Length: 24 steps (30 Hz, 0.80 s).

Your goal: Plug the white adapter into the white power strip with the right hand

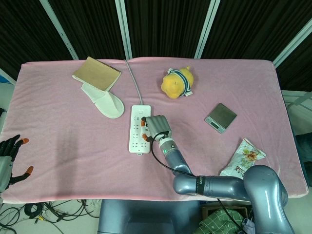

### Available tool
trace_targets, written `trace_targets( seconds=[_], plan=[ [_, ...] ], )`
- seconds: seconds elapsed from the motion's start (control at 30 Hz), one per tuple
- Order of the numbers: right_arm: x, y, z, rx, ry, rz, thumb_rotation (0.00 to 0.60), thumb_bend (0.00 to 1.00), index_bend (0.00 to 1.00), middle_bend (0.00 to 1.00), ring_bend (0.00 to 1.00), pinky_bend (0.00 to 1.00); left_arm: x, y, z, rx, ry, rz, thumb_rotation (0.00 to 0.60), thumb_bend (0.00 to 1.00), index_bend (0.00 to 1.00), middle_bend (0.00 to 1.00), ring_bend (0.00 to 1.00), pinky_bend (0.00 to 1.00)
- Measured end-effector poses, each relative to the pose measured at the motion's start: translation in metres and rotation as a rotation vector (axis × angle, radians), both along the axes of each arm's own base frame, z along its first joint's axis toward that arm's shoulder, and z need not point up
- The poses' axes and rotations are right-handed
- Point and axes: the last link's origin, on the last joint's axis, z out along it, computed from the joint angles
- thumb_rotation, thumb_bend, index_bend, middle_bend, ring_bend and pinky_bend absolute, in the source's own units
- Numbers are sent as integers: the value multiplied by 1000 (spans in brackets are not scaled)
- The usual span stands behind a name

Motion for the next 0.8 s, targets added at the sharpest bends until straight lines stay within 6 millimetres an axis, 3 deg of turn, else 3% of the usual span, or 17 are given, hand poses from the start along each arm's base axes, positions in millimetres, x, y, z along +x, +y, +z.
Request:
trace_targets(
  seconds=[0.8],
  plan=[
    [-2, 0, 0, 0, 1, -3, 600, 287, 646, 564, 565, 374, -1, 0, 1, 1, 3, 6, 600, 279, 130, 22, 0, 0]
  ],
)
